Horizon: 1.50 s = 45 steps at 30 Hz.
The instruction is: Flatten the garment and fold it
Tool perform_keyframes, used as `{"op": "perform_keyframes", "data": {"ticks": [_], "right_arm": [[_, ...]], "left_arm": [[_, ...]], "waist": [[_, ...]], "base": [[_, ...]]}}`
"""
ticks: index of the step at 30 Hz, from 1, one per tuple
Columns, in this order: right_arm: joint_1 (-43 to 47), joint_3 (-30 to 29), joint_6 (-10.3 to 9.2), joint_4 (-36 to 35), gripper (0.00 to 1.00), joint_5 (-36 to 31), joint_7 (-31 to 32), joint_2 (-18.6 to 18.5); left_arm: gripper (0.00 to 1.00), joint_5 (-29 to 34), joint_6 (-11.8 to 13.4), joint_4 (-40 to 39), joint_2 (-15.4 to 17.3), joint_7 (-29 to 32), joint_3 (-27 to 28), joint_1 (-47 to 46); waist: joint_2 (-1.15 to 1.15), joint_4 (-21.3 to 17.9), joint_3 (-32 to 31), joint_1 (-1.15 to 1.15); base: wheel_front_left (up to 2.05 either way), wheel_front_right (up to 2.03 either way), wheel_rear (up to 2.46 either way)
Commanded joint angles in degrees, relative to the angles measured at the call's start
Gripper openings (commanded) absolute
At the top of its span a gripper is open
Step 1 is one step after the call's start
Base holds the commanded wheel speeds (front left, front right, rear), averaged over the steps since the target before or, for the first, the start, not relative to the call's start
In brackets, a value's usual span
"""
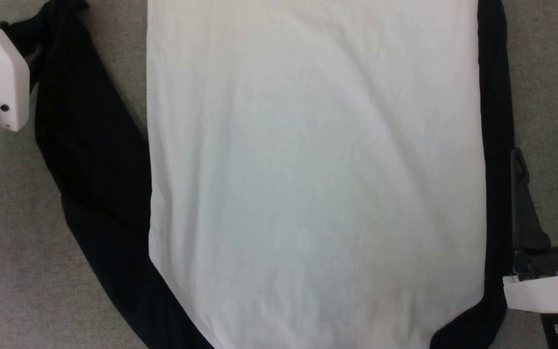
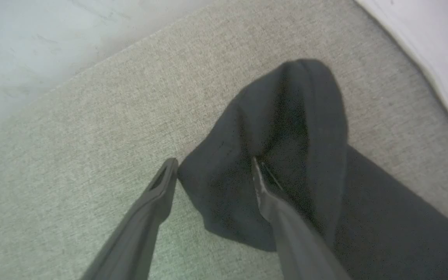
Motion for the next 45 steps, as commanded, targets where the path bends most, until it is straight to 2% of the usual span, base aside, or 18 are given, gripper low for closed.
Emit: {"op": "perform_keyframes", "data": {"ticks": [1, 4, 5, 6, 10, 15, 23, 30, 36, 40, 45], "right_arm": [[-1.02, 0.02, -0.05, -0.4, 1.0, -0.44, 0.13, 0.13], [-1.2, -0.09, -0.05, -0.73, 1.0, -0.65, 0.38, 0.13], [-1.26, -0.19, -0.05, -0.86, 1.0, -0.71, 0.47, 0.13], [-1.32, -0.26, -0.05, -0.97, 1.0, -0.75, 0.55, 0.13], [-1.46, -0.41, -0.05, -1.02, 1.0, -0.91, 0.78, 0.13], [-1.82, -0.23, -0.05, -0.22, 1.0, -0.72, 0.66, 0.13], [-1.3, -0.51, -0.05, 2.0, 1.0, 0.48, -0.1, 0.13], [1.32, -1.24, -0.05, 4.14, 1.0, 2.03, -0.44, 0.13], [4.05, -2.16, -0.05, 4.94, 1.0, 3.11, -0.24, 0.13], [5.64, -3.03, -0.05, 5.04, 1.0, 3.66, 0.02, 0.13], [7.59, -3.57, -0.05, 5.34, 1.0, 4.6, -0.06, 0.13]], "left_arm": [[1.0, -0.49, -0.4, 0.86, 0.01, -0.3, -0.31, 1.32], [1.0, -1.53, -0.4, 1.72, -0.57, -0.06, -0.52, 2.18], [0.48, -2.04, -0.41, 1.83, -0.79, 0.11, -0.57, 2.34], [0.0, -2.46, -0.41, 1.74, -0.96, -0.09, -0.55, 2.32], [0.0, -3.01, -0.41, 1.34, -1.08, -0.76, -0.52, 2.12], [0.0, -3.26, 0.19, 1.16, -1.62, -5.12, 1.21, 1.5], [0.0, -8.79, 1.29, -0.38, -3.36, -12.2, 6.87, 3.31], [0.0, -12.36, 1.94, -6.45, 1.05, -15.75, 11.28, 12.22], [0.0, -16.14, 5.24, -16.18, 5.68, -18.42, 17.08, 23.76], [0.0, -18.54, 8.92, -23.84, 8.96, -19.35, 21.98, 33.32], [0.0, -20.72, 13.59, -32.46, 11.08, -21.12, 28.74, 46.15]], "waist": [[0.0, -0.32, 0.6, 0.0], [0.0, -0.37, 1.13, 0.0], [0.0, -0.31, 1.31, 0.0], [0.0, -0.25, 1.46, 0.0], [0.0, 0.05, 1.6, 0.0], [0.0, 0.59, -0.13, 0.0], [0.0, 1.55, -7.04, 0.0], [0.0, 2.78, -15.27, 0.0], [0.0, 4.18, -21.36, 0.0], [0.0, 5.3, -23.9, 0.0], [0.0, 6.66, -26.43, 0.0]], "base": [[0.0, 0.0, 0.0], [0.0, 0.0, 0.0], [0.0, 0.0, 0.0], [0.0, 0.0, 0.0], [0.0, 0.0, 0.0], [0.0, 0.0, 0.0], [0.0, 0.0, 0.0], [0.0, 0.0, 0.0], [0.0, 0.0, 0.0], [0.0, 0.0, 0.0], [0.0, 0.0, 0.0]]}}
